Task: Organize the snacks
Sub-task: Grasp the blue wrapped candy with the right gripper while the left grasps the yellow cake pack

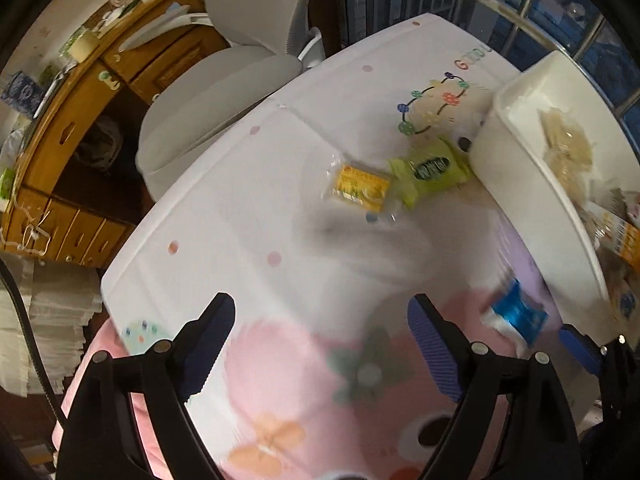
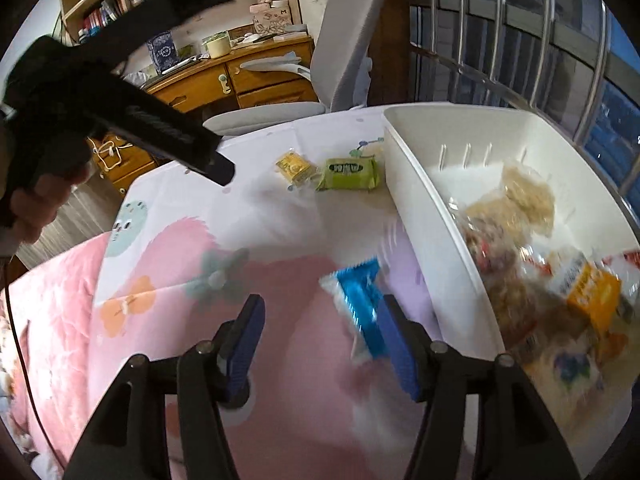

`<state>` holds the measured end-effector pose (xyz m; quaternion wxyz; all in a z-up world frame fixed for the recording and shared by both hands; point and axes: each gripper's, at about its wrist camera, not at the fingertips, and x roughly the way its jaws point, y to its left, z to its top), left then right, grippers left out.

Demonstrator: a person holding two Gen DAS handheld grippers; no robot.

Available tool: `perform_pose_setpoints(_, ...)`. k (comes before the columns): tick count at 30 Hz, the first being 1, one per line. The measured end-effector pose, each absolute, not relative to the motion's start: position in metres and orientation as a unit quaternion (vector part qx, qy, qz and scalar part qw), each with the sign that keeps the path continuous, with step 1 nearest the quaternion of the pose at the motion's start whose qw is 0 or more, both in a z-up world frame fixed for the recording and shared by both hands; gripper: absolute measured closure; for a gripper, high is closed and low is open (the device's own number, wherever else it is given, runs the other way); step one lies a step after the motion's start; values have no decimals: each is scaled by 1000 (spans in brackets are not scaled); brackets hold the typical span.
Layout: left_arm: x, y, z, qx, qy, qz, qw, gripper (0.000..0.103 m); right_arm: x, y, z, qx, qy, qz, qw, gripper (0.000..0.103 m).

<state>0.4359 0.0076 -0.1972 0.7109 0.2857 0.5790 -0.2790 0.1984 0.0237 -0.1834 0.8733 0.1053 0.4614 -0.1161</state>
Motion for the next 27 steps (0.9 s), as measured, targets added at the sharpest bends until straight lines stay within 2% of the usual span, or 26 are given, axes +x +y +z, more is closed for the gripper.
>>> perform_pose_setpoints(21, 480, -39, -261, 263, 523, -424, 691, 16, 226, 16, -224, 64, 505, -113, 853, 43)
perform_pose_setpoints(27, 489, -38, -273, 249, 518, -442, 689, 20, 225, 17, -226, 57, 513, -102, 851, 45)
